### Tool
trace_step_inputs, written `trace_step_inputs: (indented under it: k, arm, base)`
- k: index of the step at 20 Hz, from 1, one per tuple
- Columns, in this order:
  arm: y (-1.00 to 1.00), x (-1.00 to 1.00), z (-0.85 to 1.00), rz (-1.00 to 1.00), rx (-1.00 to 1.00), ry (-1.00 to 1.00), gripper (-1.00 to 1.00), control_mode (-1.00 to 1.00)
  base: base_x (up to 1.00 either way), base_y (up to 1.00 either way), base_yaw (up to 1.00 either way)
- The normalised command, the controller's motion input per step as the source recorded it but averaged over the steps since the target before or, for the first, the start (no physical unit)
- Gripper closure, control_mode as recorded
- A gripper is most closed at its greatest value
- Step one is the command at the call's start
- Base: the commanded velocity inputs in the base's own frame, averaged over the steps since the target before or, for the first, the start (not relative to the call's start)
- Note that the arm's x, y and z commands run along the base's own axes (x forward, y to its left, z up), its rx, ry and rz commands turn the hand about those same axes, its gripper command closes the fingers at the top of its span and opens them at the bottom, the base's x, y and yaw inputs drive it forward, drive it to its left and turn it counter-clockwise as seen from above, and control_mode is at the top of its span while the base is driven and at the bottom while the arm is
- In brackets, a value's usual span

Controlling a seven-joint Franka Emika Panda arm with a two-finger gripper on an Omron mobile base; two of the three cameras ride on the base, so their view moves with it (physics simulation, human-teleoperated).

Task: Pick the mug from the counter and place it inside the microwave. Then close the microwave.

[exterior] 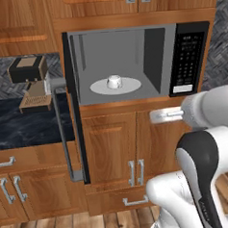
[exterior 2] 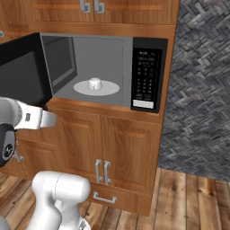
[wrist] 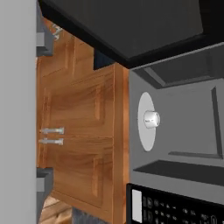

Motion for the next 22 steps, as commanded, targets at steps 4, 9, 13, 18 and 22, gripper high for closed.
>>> trace_step_inputs:
  k: [4, 9, 13, 18, 22]
  arm:
    - [0.38, -0.34, 0.09, -0.13, -0.05, -0.26, -1.00, -1.00]
    - [0.47, -0.31, 0.03, -0.17, -0.05, -0.30, -1.00, -1.00]
    - [0.56, -0.24, 0.00, -0.20, -0.08, -0.23, -1.00, -1.00]
    - [0.36, -0.49, 0.00, -0.20, -0.02, -0.24, -1.00, -1.00]
    - [0.25, -0.63, 0.00, -0.20, 0.00, -0.22, -1.00, -1.00]
  base:
    - [0.00, 0.00, 0.00]
    - [0.00, 0.00, 0.00]
    - [0.00, 0.00, 0.00]
    - [0.00, 0.00, 0.00]
    - [0.00, 0.00, 0.00]
